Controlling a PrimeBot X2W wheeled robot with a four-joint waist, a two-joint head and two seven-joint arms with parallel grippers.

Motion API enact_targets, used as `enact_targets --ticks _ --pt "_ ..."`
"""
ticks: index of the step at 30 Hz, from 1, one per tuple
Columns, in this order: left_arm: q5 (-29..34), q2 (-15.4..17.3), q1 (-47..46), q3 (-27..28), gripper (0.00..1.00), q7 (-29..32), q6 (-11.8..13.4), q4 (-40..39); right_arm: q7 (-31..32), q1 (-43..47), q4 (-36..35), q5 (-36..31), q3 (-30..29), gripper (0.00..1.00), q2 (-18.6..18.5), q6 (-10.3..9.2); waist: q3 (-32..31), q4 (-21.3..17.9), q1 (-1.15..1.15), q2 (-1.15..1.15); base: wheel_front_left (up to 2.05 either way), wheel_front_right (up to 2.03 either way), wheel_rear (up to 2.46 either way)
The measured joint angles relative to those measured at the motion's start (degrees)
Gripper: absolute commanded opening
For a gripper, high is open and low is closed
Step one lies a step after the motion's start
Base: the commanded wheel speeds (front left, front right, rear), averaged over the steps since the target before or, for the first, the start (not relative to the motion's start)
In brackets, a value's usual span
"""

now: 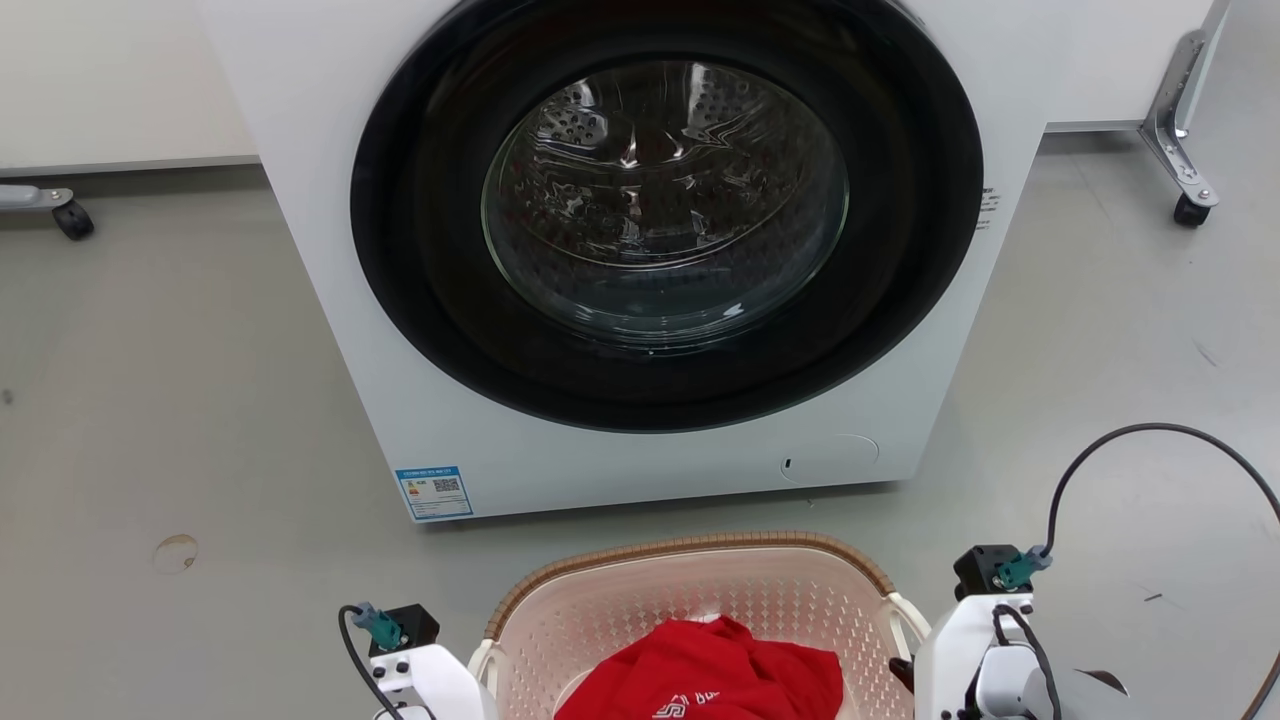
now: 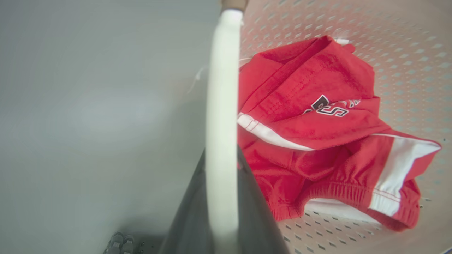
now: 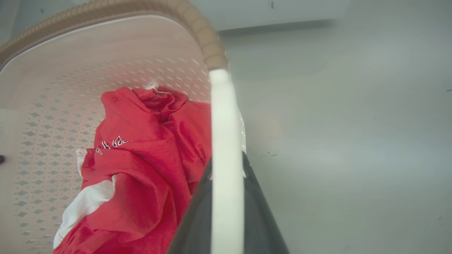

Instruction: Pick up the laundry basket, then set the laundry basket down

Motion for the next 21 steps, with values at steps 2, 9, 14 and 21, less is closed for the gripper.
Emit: enact_targets --ticks 2,9,14,21 --pt "0.00 0.00 0.01 -0.09 0.00 0.44 0.01 0.00 0.00 0.43 0.15 0.03 0.09 0.00 0.07 0.01 -0.07 0.15 0.00 0.00 0.00 0.00 0.00" --pt "0.00 0.00 0.02 -0.47 0.00 0.43 0.01 0.00 -0.02 0.54 0.36 0.79 0.77 0.00 0.10 0.01 0.01 0.34 0.00 0.00 0.00 0.00 0.00" --pt "0.00 0.02 0.01 -0.62 0.00 0.43 0.01 0.00 -0.20 0.53 0.41 1.03 1.10 0.00 0.11 0.01 0.13 0.53 0.00 0.00 0.00 0.00 0.00" --pt "0.00 0.01 0.01 -1.03 0.00 0.43 0.01 0.00 -0.60 0.52 0.43 1.03 1.47 0.00 0.12 0.01 0.18 0.94 0.00 0.00 0.00 0.00 0.00"
